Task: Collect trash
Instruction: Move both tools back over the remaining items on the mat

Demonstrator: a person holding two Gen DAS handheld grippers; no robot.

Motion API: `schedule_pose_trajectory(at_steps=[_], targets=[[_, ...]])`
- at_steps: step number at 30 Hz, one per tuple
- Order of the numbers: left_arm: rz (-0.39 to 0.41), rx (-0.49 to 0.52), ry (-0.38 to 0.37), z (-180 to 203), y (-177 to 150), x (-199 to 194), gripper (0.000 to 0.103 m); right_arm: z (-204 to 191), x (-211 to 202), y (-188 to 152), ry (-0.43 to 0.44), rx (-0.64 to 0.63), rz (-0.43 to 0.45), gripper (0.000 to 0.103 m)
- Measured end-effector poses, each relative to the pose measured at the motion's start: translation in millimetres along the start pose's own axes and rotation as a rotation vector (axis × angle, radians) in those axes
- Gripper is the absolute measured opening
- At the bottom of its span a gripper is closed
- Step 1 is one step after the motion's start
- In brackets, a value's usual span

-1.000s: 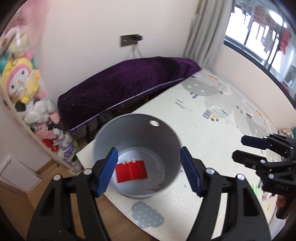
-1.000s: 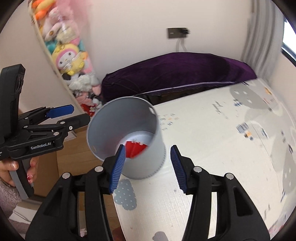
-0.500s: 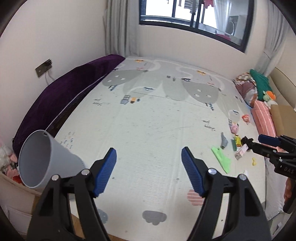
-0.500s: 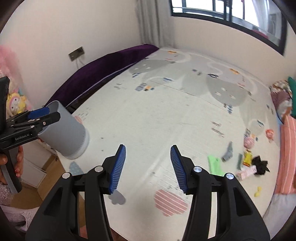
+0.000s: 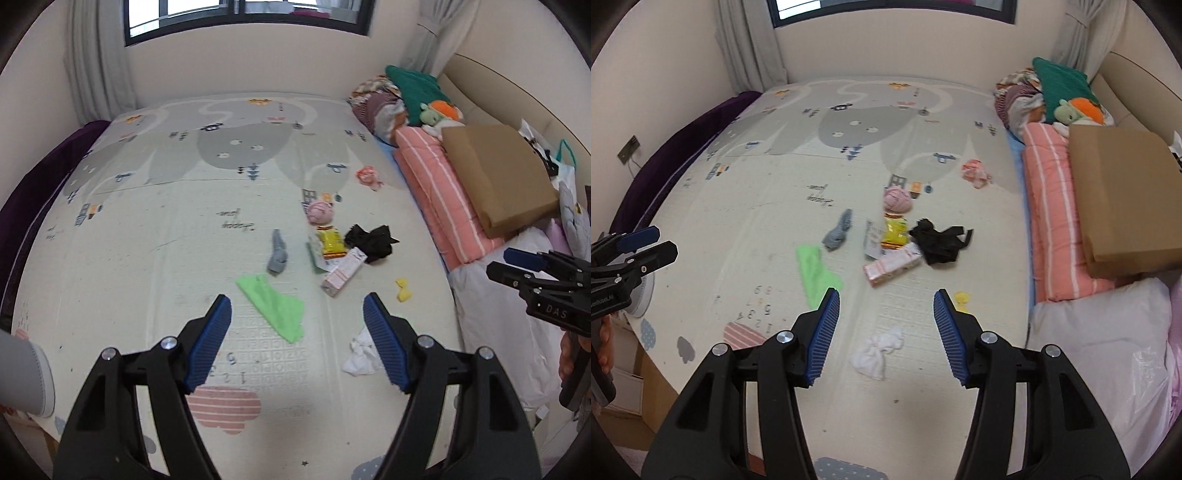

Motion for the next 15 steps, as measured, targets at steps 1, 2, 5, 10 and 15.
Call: schedule_pose_trajectory(at_steps=[1, 2, 5, 10, 15], targets=[[-0.010, 0.027, -0.008, 12.7, 2.7, 12.3, 0.074, 12.3, 7.5, -3.0, -0.006, 0.012, -0.011, 0.053], [-0.022, 0.051, -0.015, 23.3, 4.8, 23.6, 0.074, 26.1, 14.9, -7.5, -0.011, 0.022, -0.022, 0.053], [-0.054, 0.104, -0.043, 53.4, 3.1, 58.7, 0.074, 54.4, 43.5, -22.5, -0.036, 0.040, -0.055, 0.053], [-0.124, 0.132, -0.104, 90.9, -17.3, 124.1, 0.074, 92.2, 108.9, -44.9, -0.072, 0.094, -0.092, 0.053], [-0.186, 0.142, -0.133, 115.8, -44.8, 190.3, 0.074, 116.5, 176.8, -58.4, -0.072, 0.147, -0.103, 0.053]])
Point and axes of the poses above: each gripper's, at about its wrist camera, not at the fingertips, and x roughly the way its jaws point, z to its right, y to its top, the point moved 3 cm from there along x, roughly the way its jaws point, and after that the axes turned 10 degrees about x, right-handed, at the moved point
